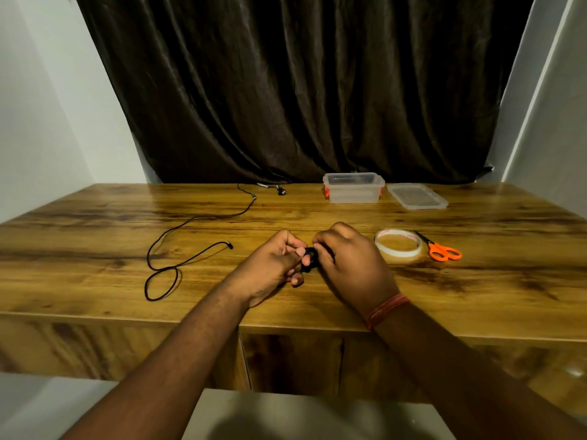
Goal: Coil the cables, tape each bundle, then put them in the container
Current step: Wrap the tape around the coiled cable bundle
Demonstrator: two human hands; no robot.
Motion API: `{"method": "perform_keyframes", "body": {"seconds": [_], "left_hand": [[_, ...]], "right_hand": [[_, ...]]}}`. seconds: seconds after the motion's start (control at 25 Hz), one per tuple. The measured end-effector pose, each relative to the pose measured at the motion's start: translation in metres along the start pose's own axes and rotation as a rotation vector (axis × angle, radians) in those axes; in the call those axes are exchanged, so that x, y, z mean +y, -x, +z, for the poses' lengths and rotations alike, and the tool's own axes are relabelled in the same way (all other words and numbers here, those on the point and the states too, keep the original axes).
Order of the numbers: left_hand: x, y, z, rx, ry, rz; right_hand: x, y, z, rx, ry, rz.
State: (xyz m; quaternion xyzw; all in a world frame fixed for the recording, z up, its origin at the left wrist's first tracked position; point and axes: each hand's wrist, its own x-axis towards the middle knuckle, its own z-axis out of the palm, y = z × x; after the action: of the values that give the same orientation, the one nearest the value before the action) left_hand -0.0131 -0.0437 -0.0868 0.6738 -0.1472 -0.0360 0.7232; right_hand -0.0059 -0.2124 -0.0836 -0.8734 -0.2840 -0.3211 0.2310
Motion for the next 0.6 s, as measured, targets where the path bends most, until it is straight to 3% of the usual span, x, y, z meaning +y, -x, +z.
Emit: {"method": "perform_keyframes", "body": {"seconds": [0.6], "left_hand": [[-0.0008,-0.0032,-0.0008,0.024,0.041,-0.061]], "right_hand": [[-0.0088,-0.0015,0.0052,-0.092,0.176,-0.108]]}}
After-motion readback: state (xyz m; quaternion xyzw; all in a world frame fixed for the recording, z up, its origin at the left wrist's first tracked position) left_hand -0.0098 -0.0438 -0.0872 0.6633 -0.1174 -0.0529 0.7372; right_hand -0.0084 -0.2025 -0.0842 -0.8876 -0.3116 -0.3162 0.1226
